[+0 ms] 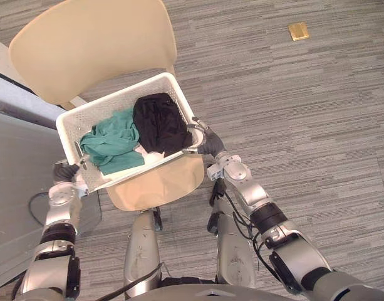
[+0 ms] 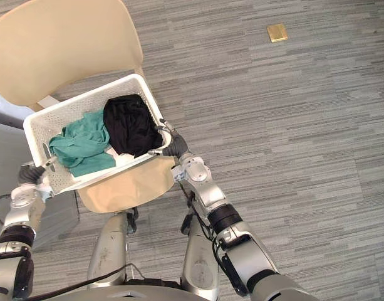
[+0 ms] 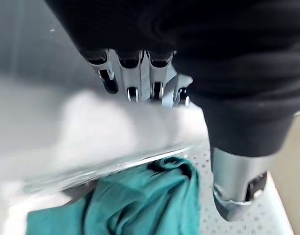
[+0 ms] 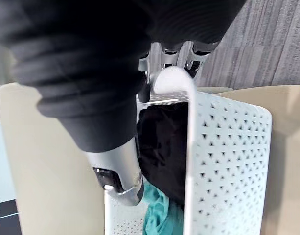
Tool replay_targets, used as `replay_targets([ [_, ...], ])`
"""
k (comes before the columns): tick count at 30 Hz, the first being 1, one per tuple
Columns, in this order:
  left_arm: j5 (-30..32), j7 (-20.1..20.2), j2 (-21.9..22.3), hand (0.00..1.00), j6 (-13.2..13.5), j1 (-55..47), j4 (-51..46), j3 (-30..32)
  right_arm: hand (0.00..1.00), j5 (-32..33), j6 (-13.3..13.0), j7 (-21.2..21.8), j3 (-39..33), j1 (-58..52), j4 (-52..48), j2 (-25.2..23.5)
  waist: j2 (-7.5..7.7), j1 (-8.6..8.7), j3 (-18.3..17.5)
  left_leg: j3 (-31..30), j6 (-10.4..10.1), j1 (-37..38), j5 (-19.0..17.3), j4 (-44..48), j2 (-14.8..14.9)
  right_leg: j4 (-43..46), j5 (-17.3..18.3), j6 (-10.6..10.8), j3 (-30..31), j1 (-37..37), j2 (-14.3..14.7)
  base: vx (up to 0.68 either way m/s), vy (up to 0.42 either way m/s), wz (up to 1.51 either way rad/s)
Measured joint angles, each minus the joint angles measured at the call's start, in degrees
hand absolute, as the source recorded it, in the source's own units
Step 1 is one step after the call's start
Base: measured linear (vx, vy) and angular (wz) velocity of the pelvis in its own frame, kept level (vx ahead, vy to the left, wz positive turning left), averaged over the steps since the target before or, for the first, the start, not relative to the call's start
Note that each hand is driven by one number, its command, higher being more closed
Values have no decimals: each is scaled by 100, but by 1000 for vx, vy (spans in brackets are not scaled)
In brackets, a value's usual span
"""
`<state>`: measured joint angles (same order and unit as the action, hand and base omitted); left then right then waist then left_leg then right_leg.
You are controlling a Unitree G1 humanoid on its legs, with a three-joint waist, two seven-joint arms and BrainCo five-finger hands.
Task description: Pick up the laundry basket with both hands and put the clothes into the washing machine.
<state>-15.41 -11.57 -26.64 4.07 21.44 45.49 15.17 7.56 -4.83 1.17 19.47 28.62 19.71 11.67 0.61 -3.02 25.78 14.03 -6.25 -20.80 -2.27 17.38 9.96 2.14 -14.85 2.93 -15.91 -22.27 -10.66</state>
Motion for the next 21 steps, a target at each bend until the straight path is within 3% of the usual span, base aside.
replay_targets([
  [8, 112, 69, -163, 0, 104, 128, -115, 338, 0, 229, -222, 133, -225, -434, -798, 94, 24, 77, -14, 28, -15, 138, -3, -64, 23, 32, 61, -3, 83, 50, 59, 24, -12, -4],
  [13, 225, 84, -137, 0, 103, -81, -109, 460, 0, 227, -248, 136, -497, -806, -843, 115, 136, 107, -77, 46, -29, 255, -13, -88, 64, 68, 75, 0, 98, 131, 106, 48, -9, -3],
  [16, 226, 104, -39, 0, 102, -277, -110, 520, 0, 228, -266, 139, -686, -1166, -1227, 110, 238, 123, -146, 162, -30, 402, -14, -173, 51, 56, 80, 7, 148, 193, 103, 35, 8, -9],
  [21, 187, 118, 596, 0, 179, -1033, -825, 644, 0, 219, -383, 132, -1572, -1931, -1456, 85, 343, 159, -512, 178, -32, 525, -7, -382, -2, -110, 128, 48, 158, 289, 97, 41, 11, -2],
])
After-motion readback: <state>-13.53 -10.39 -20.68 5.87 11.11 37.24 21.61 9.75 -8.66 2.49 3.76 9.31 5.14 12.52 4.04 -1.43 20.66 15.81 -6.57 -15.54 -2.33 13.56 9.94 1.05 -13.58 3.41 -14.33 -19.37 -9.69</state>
